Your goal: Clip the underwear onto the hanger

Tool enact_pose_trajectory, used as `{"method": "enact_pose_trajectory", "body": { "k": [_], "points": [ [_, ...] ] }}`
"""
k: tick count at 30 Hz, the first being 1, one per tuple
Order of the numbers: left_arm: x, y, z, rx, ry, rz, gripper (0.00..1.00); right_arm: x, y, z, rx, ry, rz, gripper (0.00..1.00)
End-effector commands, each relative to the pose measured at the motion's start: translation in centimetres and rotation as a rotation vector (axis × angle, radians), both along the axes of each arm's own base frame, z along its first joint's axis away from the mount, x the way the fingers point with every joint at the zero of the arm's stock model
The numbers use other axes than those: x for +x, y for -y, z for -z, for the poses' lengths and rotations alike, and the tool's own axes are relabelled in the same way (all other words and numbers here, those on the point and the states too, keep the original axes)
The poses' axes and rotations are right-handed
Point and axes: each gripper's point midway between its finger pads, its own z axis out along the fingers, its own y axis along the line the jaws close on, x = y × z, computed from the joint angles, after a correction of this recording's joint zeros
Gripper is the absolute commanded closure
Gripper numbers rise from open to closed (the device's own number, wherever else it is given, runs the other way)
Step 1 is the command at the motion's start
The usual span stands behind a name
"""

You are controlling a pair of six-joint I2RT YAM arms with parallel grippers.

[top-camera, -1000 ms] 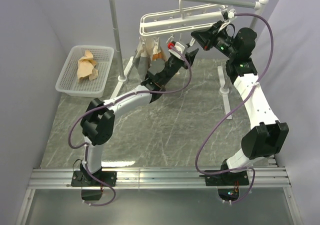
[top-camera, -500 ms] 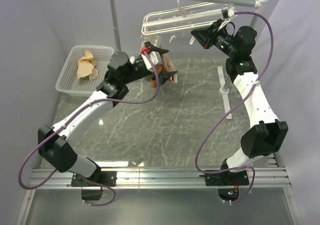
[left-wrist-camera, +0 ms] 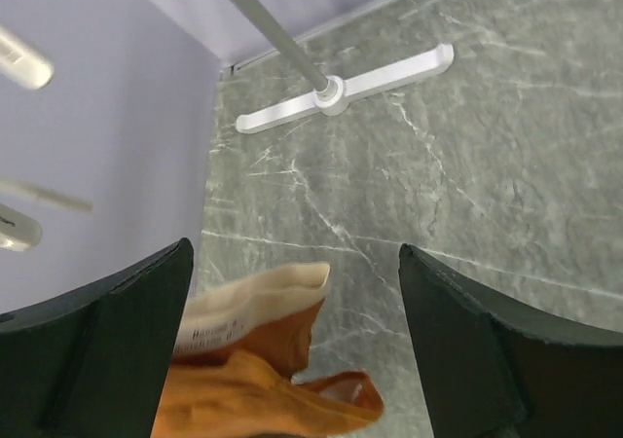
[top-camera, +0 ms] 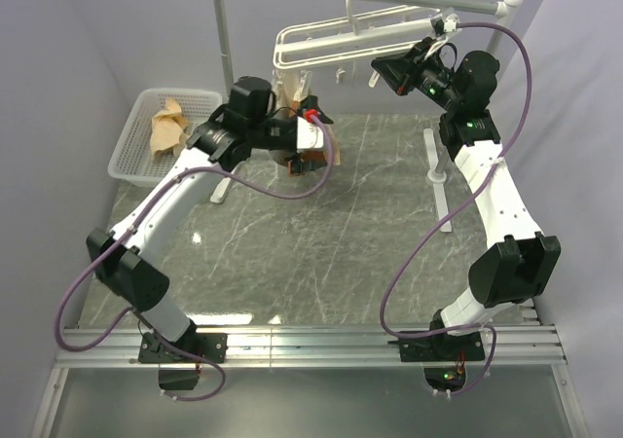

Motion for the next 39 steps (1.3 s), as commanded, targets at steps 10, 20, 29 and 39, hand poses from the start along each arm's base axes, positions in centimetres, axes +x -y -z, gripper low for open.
{"method": "enact_pose_trajectory", "body": {
  "k": [10, 20, 29, 39],
  "points": [
    [2.7, 3.7, 6.7, 0.419, 0.16, 0.039, 0.01, -2.1, -1.0, -1.7, -0.005, 0.045, -0.017, 1.0],
    [6.3, 3.8, 7.2, 0.498, 0.236, -0.072, 0.01, -2.6, -1.4, -1.5, -0.02, 0.037, -0.017, 1.0],
    [7.8, 2.4, 10.9, 0.605, 0.247, -0.097, 0.01, -3.1, -1.4, -1.5, -0.026, 0.04, -0.022, 1.0],
    [10.7, 0.1, 13.9, 0.78, 0.242, -0.13, 0.02, -3.6, -1.5, -1.5, -0.036, 0.045, -0.027, 1.0]
  ]
}}
